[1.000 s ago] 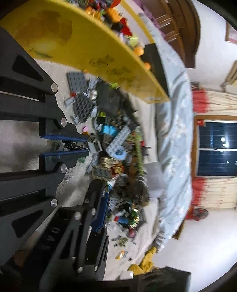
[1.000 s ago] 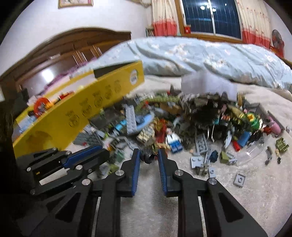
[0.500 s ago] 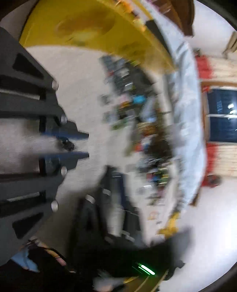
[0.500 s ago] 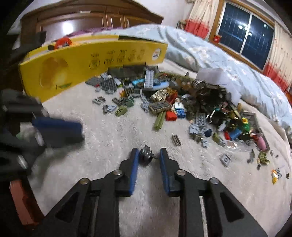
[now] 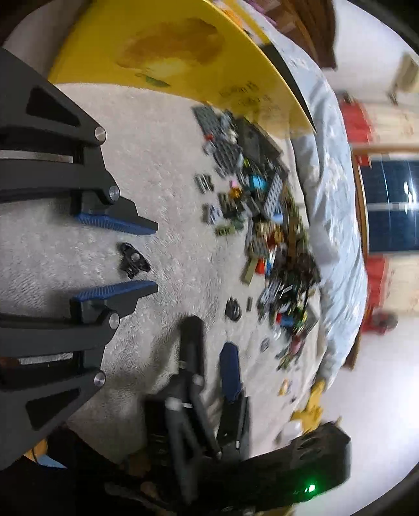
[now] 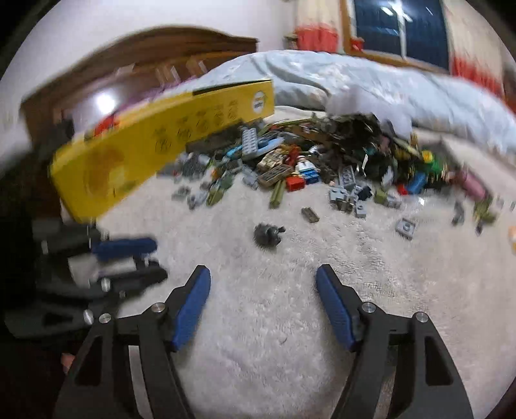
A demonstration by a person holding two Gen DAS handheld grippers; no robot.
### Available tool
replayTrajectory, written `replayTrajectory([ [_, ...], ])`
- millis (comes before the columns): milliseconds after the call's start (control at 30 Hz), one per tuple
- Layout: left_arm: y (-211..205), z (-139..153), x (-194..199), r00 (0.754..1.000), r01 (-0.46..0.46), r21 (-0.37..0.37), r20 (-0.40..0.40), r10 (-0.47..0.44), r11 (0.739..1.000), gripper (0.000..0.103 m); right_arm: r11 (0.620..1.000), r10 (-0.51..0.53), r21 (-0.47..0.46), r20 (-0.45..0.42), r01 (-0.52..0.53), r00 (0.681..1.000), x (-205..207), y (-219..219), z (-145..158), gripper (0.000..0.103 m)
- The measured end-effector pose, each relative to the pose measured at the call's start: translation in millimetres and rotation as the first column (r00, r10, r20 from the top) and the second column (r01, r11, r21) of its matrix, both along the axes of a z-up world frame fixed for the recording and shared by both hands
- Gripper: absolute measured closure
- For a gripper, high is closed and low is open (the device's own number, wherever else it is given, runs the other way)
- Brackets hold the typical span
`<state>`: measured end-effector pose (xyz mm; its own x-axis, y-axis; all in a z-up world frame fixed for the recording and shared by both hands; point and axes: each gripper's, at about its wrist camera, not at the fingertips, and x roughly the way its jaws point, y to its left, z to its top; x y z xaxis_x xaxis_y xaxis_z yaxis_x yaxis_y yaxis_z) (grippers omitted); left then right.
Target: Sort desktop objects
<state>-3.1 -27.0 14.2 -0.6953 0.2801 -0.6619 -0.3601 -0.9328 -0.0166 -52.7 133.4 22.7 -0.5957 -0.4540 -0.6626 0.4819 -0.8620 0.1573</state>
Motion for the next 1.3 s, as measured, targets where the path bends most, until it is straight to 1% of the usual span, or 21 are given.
replayTrajectory([
  [67, -3.1, -2.7, 4.8, 0.999, -0.048, 0.035, 0.005, 0.048, 0.998, 0.069, 0.998, -0.009, -0.056, 0.039, 0.011, 0.999, -6.7, 7.3, 2.6, 0.034],
  [100, -2.6, -3.2, 9.7, 0.998, -0.067, 0.035, -0.008, 0.068, 0.997, 0.069, 0.998, -0.012, -0.061, 0.042, 0.014, 0.999, -8.5, 7.3, 3.4, 0.034],
  [233, 0.1, -6.0, 17.7, 0.996, -0.078, -0.002, -0.047, 0.078, 0.997, 0.068, 1.0, -0.006, -0.005, 0.015, 0.006, 1.0, -11.4, -3.2, 3.6, 0.036],
  [300, -1.9, -5.4, 18.5, 0.995, -0.087, 0.009, -0.042, 0.087, 0.996, 0.068, 0.999, -0.02, -0.027, 0.023, 0.02, 1.0, -17.1, -4.7, 5.0, 0.052],
  [367, -7.7, -5.0, 17.7, 0.995, -0.1, 0.052, -0.02, 0.101, 0.994, 0.068, 0.997, -0.036, -0.07, 0.064, 0.041, 0.997, -29.1, -2.0, 5.2, 0.06],
  [467, -9.0, -4.1, 16.4, 0.995, -0.099, 0.07, -0.004, 0.1, 0.993, 0.068, 0.995, -0.055, -0.075, 0.084, 0.061, 0.995, -39.7, -2.1, 3.3, 0.083],
  [533, -10.1, -3.1, 19.4, 0.994, -0.106, 0.067, -0.01, 0.107, 0.992, 0.072, 0.996, -0.054, -0.067, 0.085, 0.06, 0.995, -40.4, -3.6, 2.6, 0.083],
  [567, -10.3, -3.0, 21.5, 0.993, -0.112, 0.067, -0.018, 0.113, 0.992, 0.08, 0.996, -0.054, -0.066, 0.078, 0.059, 0.996, -39.1, -4.2, 3.1, 0.083],
  [600, -10.2, -3.1, 22.5, 0.993, -0.112, 0.063, -0.025, 0.114, 0.992, 0.081, 0.996, -0.053, -0.066, 0.072, 0.058, 0.996, -38.0, -4.0, 3.6, 0.083],
  [700, -5.7, -2.4, 26.1, 0.994, -0.088, 0.019, -0.066, 0.089, 0.996, 0.081, 0.997, -0.039, -0.06, 0.04, 0.042, 0.998, -30.5, -2.1, 5.7, 0.083],
  [767, -0.3, 3.7, 34.4, 0.988, -0.078, -0.011, -0.137, 0.076, 0.997, 0.081, 1.0, -0.022, -0.023, -0.012, 0.022, 1.0, -21.7, -4.7, 8.2, 0.083],
  [833, 3.4, 9.0, 38.4, 0.987, -0.048, 0.002, -0.153, 0.048, 0.999, 0.081, 0.998, 0.019, 0.069, -0.052, -0.015, 0.998, -6.8, -13.4, 6.2, 0.083],
  [867, 4.5, 9.8, 38.9, 0.987, -0.037, 0.001, -0.155, 0.037, 0.999, 0.081, 0.995, 0.022, 0.095, -0.045, -0.017, 0.999, -2.7, -15.2, 1.9, 0.082],
  [933, 12.3, 4.2, 37.4, 0.989, -0.003, -0.035, -0.145, -0.002, 0.999, 0.081, 0.996, 0.003, 0.092, -0.05, 0.002, 0.999, 3.5, -13.0, -2.1, 0.079],
  [1000, 18.3, -6.0, 33.2, 0.993, 0.005, -0.088, -0.117, -0.015, 0.996, 0.077, 0.996, 0.004, 0.093, -0.057, 0.001, 0.998, 8.3, -11.5, -2.2, 0.068],
  [1033, 20.0, -8.7, 35.3, 0.988, -0.008, -0.098, -0.154, -0.007, 0.995, 0.073, 0.996, 0.011, 0.092, -0.06, -0.006, 0.998, 9.4, -10.9, -2.6, 0.066],
  [1067, 21.6, -9.8, 36.8, 0.983, -0.036, -0.112, -0.185, 0.015, 0.993, 0.062, 0.996, 0.014, 0.092, -0.063, -0.008, 0.998, 9.7, -10.4, -2.9, 0.064],
  [1100, 22.3, -11.0, 36.1, 0.981, -0.054, -0.113, -0.19, 0.031, 0.992, 0.059, 0.996, 0.015, 0.093, -0.064, -0.009, 0.998, 9.6, -10.9, -2.9, 0.063],
  [1167, 18.2, -12.2, 27.0, 0.983, -0.088, -0.038, -0.163, 0.08, 0.995, 0.058, 0.996, 0.016, 0.094, -0.063, -0.01, 0.998, 7.9, -12.5, -3.3, 0.062],
  [1233, 15.1, -13.1, 18.7, 0.984, -0.118, 0.016, -0.133, 0.119, 0.993, 0.057, 0.996, 0.014, 0.093, -0.057, -0.008, 0.998, 4.3, -14.6, -3.7, 0.062],
  [1300, 18.7, -12.5, 15.9, 0.983, -0.126, 0.001, -0.131, 0.125, 0.992, 0.059, 0.996, 0.007, 0.086, -0.051, -0.003, 0.999, 1.9, -14.9, -3.6, 0.062],
])
